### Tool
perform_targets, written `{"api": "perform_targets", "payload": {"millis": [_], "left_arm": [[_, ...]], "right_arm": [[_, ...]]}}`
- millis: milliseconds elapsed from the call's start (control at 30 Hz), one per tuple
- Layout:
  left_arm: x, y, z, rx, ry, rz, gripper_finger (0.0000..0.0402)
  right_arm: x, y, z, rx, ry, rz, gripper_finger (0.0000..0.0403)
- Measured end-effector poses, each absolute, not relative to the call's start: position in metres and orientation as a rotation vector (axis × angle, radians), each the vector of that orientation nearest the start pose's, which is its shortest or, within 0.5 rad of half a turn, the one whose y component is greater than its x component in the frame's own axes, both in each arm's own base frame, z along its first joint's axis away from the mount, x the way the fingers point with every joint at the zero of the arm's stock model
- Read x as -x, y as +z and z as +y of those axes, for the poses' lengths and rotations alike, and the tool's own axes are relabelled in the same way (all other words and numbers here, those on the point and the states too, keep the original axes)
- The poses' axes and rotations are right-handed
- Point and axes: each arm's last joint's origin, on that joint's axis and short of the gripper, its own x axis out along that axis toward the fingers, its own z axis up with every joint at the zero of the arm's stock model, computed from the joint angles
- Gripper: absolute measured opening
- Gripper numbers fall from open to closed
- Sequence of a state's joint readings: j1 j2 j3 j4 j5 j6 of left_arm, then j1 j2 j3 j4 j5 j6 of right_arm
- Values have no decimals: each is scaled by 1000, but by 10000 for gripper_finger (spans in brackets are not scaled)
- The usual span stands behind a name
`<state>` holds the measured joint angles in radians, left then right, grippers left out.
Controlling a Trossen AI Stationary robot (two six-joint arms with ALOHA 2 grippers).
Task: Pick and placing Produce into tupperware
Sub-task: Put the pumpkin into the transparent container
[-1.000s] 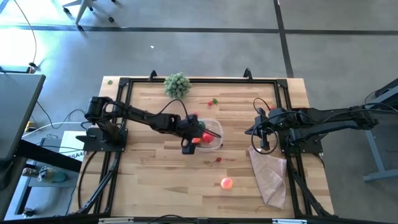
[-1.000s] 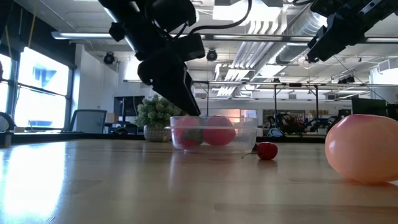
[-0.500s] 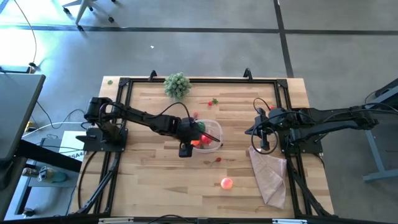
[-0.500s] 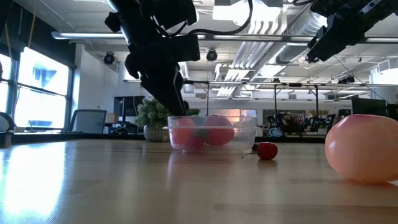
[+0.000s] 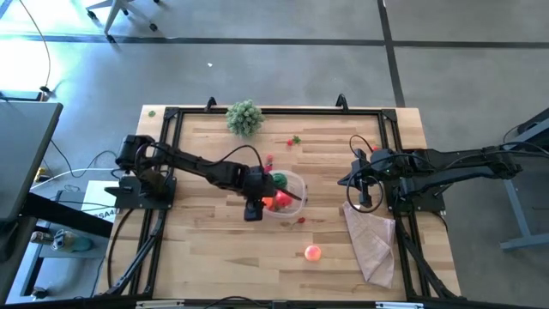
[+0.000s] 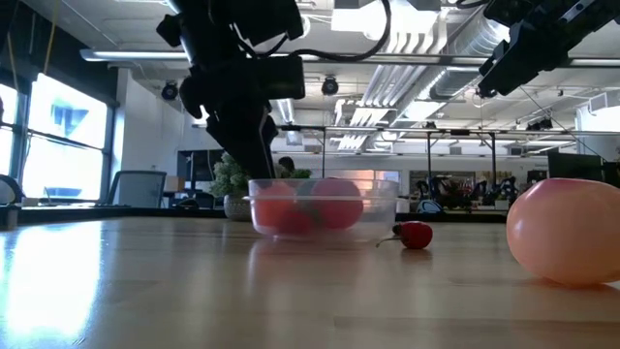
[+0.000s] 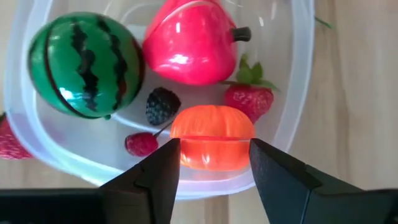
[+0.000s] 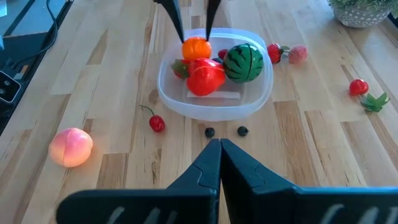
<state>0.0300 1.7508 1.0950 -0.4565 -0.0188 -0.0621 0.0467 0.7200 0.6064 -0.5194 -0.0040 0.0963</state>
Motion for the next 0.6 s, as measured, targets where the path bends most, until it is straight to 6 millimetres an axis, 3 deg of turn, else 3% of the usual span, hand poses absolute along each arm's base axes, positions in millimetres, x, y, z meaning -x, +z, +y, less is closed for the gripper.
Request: {"api": "perform_targets", "payload": {"millis": [600], "left_arm": [[-339, 175, -32, 42, 77, 1108, 179]], "right_arm": [[-150, 252, 7, -80, 19, 635, 0]]}}
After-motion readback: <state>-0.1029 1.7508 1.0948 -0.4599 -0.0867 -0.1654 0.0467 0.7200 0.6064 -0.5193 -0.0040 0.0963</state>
